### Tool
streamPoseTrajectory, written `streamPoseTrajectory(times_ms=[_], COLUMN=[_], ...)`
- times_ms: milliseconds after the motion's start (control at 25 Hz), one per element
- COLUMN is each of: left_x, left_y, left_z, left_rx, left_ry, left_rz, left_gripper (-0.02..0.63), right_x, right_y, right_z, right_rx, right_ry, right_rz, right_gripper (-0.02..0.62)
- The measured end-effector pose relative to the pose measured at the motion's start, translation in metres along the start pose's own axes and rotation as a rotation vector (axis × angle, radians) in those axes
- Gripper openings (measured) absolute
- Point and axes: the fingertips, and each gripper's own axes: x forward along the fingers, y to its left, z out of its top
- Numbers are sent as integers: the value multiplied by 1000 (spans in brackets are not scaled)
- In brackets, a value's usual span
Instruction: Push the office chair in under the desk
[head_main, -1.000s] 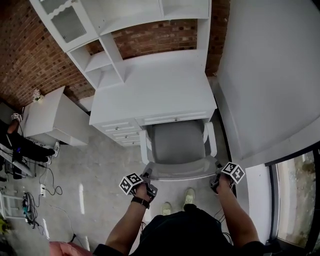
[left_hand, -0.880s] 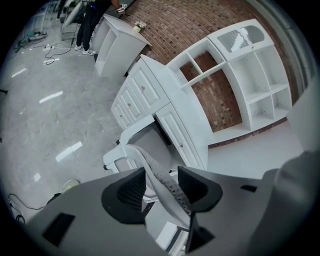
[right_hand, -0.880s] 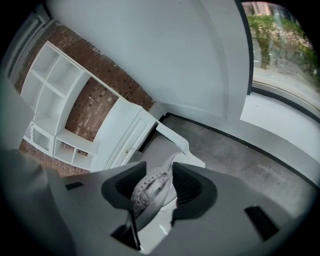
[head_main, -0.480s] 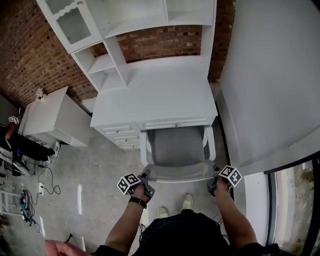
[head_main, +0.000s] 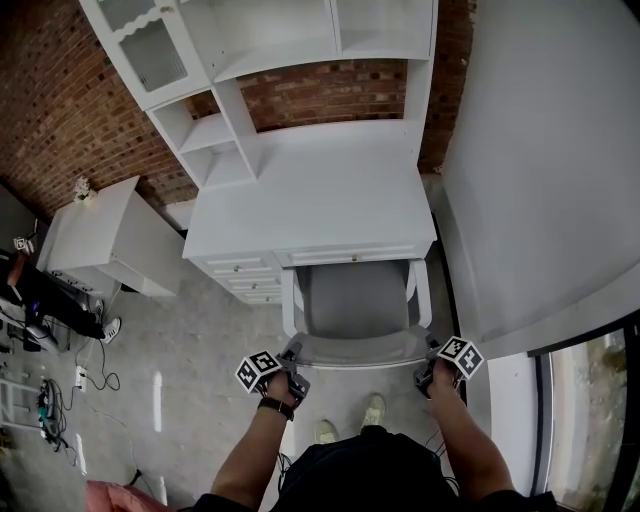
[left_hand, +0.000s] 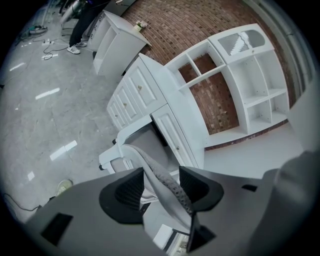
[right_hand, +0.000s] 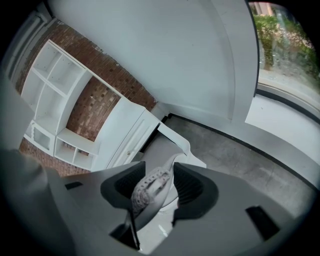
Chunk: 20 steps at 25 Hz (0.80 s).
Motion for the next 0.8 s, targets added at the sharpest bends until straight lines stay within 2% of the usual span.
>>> streamPoseTrajectory(times_ms=[240,440,600,800], left_x=[2,-9,-23,-47], left_y=[-3,-5,-8,-9], left_z=[-1,-2,6,23], left_rx=[46,115,149,148], left_ry=[22,46,16,-29], left_rz=[-39,-46,-42,-74], left_gripper=[240,244,242,228], right_x=[2,-15,-34,-52], right_y=[4,8,12,19], right_z=[1,2,2,-5], right_rx=[-33,-90,-120,-199], right_ry=[6,-8,-33,-67], right_rz=[37,44,55,48], right_gripper=[183,183,182,181])
